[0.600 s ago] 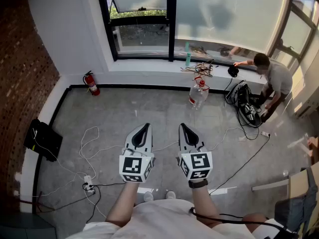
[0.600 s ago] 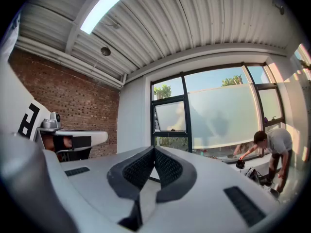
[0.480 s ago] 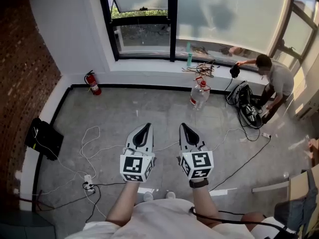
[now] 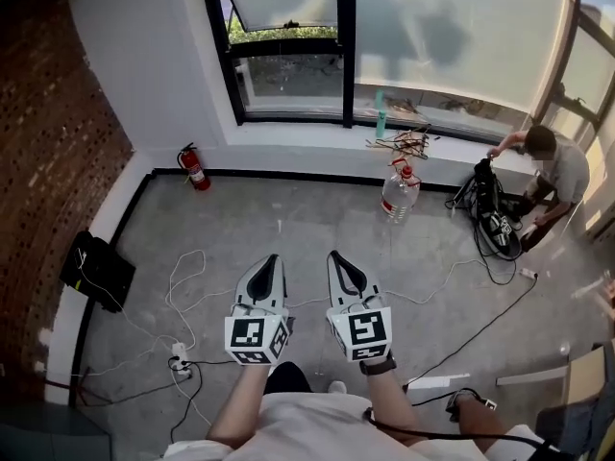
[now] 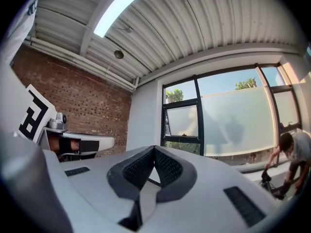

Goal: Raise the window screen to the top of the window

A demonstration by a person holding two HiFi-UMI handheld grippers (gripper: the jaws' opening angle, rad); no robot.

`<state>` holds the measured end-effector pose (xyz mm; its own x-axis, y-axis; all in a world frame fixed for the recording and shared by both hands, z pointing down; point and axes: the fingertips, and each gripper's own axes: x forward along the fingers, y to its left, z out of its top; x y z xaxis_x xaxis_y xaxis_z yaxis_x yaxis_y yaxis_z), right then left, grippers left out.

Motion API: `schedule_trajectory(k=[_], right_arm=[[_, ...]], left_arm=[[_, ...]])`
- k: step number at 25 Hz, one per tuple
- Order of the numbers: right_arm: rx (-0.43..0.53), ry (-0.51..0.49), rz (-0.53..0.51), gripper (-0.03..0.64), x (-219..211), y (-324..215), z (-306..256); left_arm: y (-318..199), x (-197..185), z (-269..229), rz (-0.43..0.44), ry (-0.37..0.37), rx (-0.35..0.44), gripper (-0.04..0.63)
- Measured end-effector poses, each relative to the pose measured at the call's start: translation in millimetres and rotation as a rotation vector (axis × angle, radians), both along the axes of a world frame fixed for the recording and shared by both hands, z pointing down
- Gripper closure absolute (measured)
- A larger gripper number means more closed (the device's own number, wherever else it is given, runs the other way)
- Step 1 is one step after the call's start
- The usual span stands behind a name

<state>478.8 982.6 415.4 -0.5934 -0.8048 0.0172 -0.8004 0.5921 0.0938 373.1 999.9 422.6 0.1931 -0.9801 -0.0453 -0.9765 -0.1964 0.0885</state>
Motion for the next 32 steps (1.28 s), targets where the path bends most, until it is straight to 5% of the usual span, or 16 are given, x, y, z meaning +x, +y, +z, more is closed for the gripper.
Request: schedule_trajectory(k=[6, 11, 14, 21, 32], right_arm=[[-0.054, 0.067, -0.022, 0.615, -38.8, -44.5, 34.4], [0.101, -0.176, -0.148, 0.615, -82.8, -96.2, 8.5], [0.167, -0.155, -0.122, 0.615, -122.7, -133.5, -5.8], [0.104, -0.105, -0.067, 0.615, -215.5, -187.9, -0.6], [0.007, -0.031, -0.163, 0.615, -278.8, -285.8, 40.1]], left_arm=[[-44.8, -47.1, 18.7, -0.011, 0.009, -0.004, 0.595], [-103.1, -76.2, 8.9, 0.077, 0.010, 0.063, 0.595], [-135.9, -113.6, 0.5, 0.099, 0.009, 0.100, 0.595], [-188.8, -205.7, -6.0, 0.071, 0.021, 0.132, 0.595], [-286.2, -258.3, 35.5, 0.013, 0.071, 0.050, 0.595]])
